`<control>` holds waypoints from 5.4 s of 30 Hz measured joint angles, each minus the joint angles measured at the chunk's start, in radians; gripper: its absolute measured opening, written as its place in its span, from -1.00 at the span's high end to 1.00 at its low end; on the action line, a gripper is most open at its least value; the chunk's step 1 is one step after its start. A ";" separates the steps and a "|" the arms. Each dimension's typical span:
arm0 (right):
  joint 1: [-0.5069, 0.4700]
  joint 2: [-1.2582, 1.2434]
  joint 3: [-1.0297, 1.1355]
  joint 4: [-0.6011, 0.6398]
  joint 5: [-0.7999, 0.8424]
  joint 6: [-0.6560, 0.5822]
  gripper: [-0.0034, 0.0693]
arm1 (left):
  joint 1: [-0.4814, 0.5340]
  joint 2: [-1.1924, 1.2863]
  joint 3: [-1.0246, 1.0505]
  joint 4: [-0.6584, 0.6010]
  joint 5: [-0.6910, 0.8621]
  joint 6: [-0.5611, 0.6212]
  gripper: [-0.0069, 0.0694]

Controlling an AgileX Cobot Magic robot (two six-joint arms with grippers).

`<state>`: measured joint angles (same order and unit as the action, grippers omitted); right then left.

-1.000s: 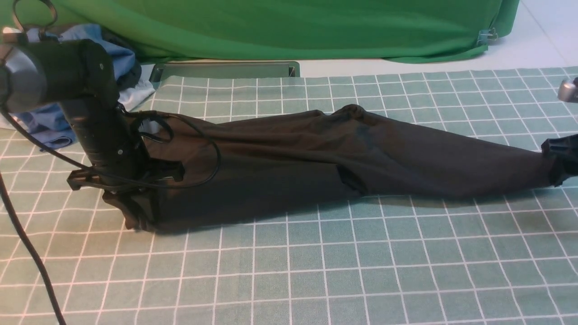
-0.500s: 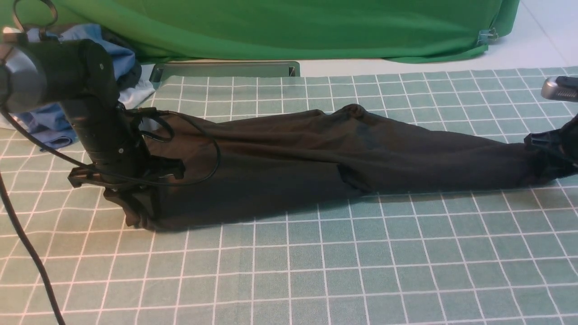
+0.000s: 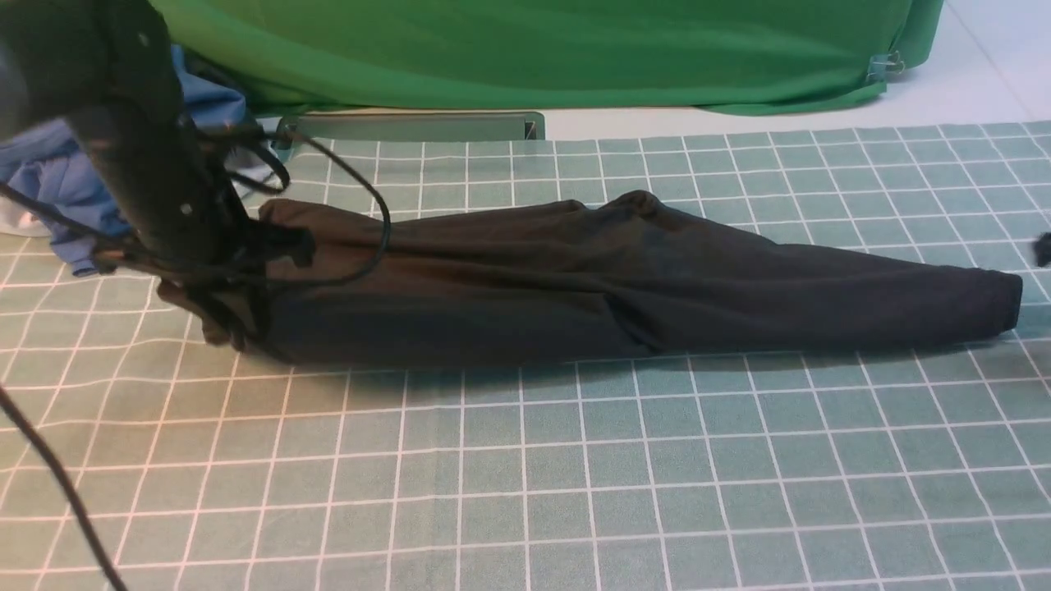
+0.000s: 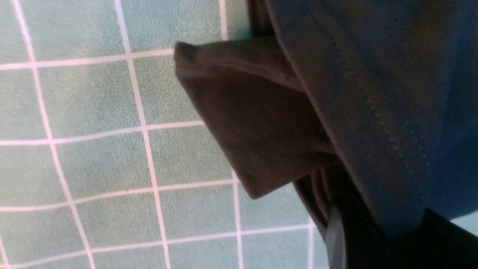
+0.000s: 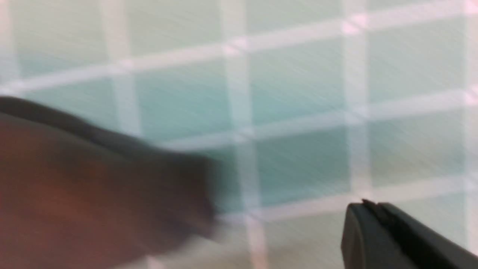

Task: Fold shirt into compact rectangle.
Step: 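Pull the folded dark garment lengthwise by its ends to straighten it flat on the table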

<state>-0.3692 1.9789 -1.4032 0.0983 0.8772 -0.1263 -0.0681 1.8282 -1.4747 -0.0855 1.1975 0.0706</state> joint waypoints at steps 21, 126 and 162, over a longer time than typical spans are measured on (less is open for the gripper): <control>0.124 0.005 -0.026 0.248 0.061 -0.115 -0.72 | 0.000 -0.029 0.000 -0.023 0.006 0.005 0.63; 0.042 -0.042 0.074 0.054 0.197 -0.042 0.62 | 0.012 0.181 0.154 -0.054 -0.654 0.051 0.62; 0.011 -0.042 0.074 0.052 0.160 -0.043 0.62 | 0.100 0.214 -0.201 -0.238 0.008 -0.052 -0.12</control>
<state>-0.3584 1.9371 -1.3297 0.1504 1.0368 -0.1688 0.0322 2.0422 -1.6753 -0.3233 1.2057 0.0185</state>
